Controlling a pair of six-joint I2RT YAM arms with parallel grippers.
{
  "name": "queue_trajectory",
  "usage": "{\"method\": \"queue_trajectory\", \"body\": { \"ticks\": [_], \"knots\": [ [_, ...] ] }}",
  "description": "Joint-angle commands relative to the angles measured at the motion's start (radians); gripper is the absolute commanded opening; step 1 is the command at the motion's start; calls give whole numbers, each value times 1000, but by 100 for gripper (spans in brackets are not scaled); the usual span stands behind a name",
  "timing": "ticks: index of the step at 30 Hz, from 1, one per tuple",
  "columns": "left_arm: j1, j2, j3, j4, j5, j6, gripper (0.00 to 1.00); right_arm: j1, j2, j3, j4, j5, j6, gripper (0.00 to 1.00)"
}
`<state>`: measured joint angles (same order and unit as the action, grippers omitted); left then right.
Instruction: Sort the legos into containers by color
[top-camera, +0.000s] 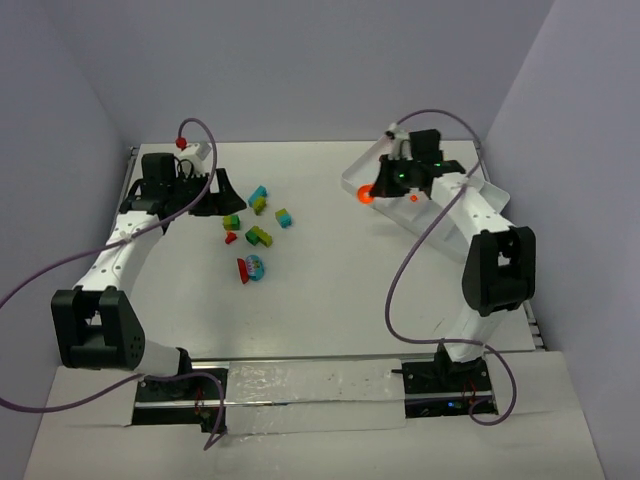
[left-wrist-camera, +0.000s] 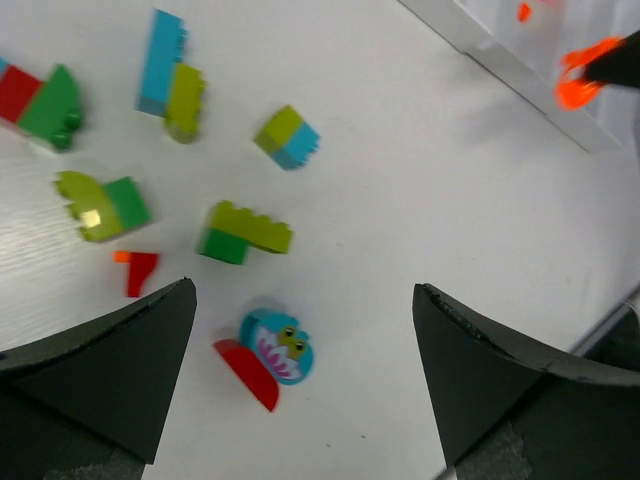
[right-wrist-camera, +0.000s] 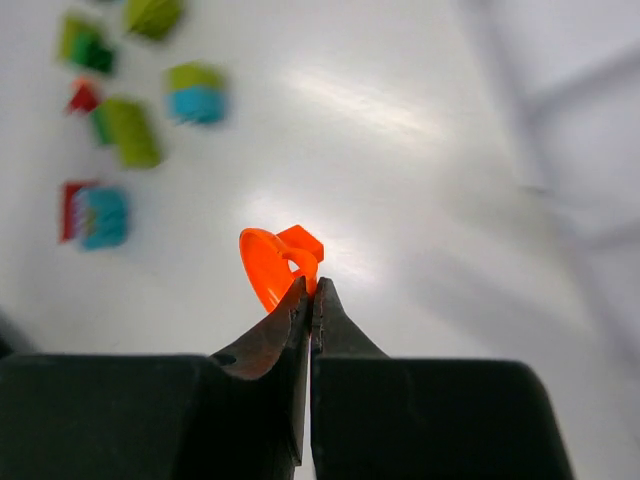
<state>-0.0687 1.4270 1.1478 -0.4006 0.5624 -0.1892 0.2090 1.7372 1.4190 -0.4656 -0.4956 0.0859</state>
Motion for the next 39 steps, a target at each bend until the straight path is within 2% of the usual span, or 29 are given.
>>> {"method": "queue_trajectory", "body": {
  "ticks": [1,4,8,13,15,21,25,26,29,30,33,37,39],
  "knots": [
    [16,-7,-16,45,-140,65,99,-141,-34,18,-22,134,-74,0],
    [41,38,-14,58,-217,57,99,-229,52,69,-44,190,-88,0],
    [61,113,16,45,-255,50,99,-271,148,137,-50,224,-116,0],
    [125,194,27,43,-233,47,99,-292,260,232,-68,243,-120,0],
    [162,222,23,48,-171,45,99,-300,316,279,-75,255,-127,0],
    [193,271,12,69,-110,68,97,-309,409,364,-105,279,-140,1],
    [194,320,16,78,-87,70,88,-320,444,384,-112,285,-142,21],
    [194,332,14,86,-86,70,83,-323,452,386,-115,289,-141,36],
    [193,339,-11,105,-75,82,76,-327,442,378,-115,291,-144,59],
    [191,336,-20,109,-72,92,73,-327,436,375,-115,290,-143,64],
    [178,324,-46,118,-74,122,63,-326,417,371,-123,279,-136,72],
    [148,320,-72,134,-98,180,48,-327,375,382,-148,230,-113,75],
    [118,319,-83,143,-118,220,46,-326,358,385,-156,207,-101,75]
  ]
}}
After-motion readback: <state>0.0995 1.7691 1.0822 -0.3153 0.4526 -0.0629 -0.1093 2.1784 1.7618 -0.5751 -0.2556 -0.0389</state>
